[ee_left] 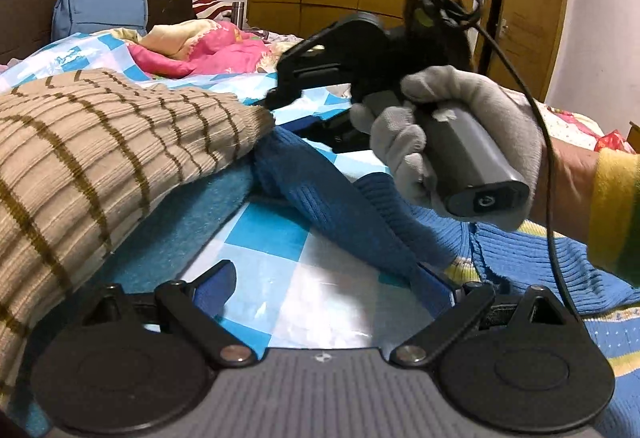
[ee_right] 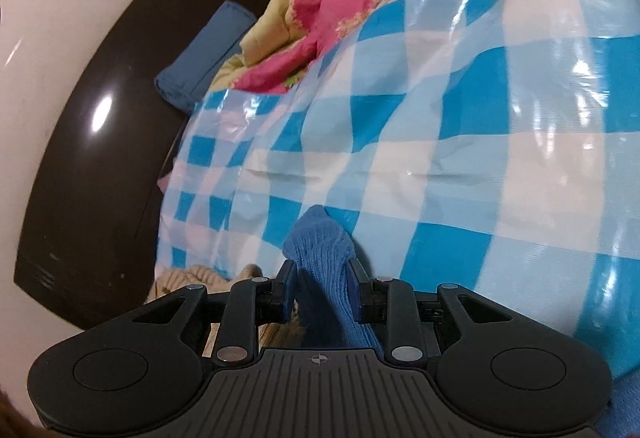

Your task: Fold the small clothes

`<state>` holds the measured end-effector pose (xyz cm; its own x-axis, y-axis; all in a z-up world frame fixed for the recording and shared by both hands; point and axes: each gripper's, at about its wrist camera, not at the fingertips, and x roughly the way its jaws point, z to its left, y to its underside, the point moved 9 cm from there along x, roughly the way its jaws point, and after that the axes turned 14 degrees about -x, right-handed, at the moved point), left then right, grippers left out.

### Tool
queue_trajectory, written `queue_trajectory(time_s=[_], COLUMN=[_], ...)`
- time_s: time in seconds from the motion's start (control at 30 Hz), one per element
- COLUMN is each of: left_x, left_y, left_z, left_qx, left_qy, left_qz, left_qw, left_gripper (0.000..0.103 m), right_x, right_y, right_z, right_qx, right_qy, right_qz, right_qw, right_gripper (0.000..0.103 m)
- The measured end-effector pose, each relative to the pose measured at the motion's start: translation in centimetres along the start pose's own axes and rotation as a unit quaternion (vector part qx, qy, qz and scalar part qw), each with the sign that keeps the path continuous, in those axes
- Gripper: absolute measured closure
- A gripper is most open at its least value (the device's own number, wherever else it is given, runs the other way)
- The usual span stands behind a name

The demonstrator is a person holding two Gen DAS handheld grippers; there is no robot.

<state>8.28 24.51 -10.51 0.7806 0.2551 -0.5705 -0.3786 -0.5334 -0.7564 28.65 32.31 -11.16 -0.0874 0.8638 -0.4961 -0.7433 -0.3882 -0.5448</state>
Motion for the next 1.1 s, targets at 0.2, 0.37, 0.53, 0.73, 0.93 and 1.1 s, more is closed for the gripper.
queue_trajectory(time_s=[0.2, 0.37, 0.53, 0.73, 0.93, 1.1], left_x=[0.4, 0.7, 0.5, -0.1, -0.5, -0.4], left_y=[0.0, 0.4, 0.5, 0.7, 1.5, 3.3], left_z=[0.1, 0.3, -0.3, -1.4, -3.7, -5.8], left_qx=[-0.004, -0.002, 0.018, 0.039, 0.086, 0.155], left_qy=[-0.001, -0.006, -0.009, -0.002, 0.005, -0.021], left_qz=[0.006, 0.009, -0.003, -0.016, -0.022, -0.023], left_qw=[1.0, 0.9999, 0.9998, 0.9991, 0.9961, 0.9874], left_gripper=[0.0, 0.0, 0.0, 0.0, 0.0, 0.0], right_x=[1.7, 1.0, -4.8, -17.4, -28.4, -29.7], right_y=[-0.1, -0.2, -1.3, 0.4, 8.7, 15.5], right_z=[-0.5, 0.2, 2.5, 5.1, 3.4, -2.7], right_qx=[0.009, -0.021, -0.026, -0.028, -0.029, 0.042], right_qy=[0.001, 0.05, 0.058, 0.103, 0.258, 0.314], right_qz=[0.003, -0.02, -0.091, -0.205, -0.26, -0.205], right_qw=[1.0, 0.998, 0.994, 0.973, 0.93, 0.926], right_gripper=[0.076, 0.089, 0.092, 0.092, 0.089, 0.088])
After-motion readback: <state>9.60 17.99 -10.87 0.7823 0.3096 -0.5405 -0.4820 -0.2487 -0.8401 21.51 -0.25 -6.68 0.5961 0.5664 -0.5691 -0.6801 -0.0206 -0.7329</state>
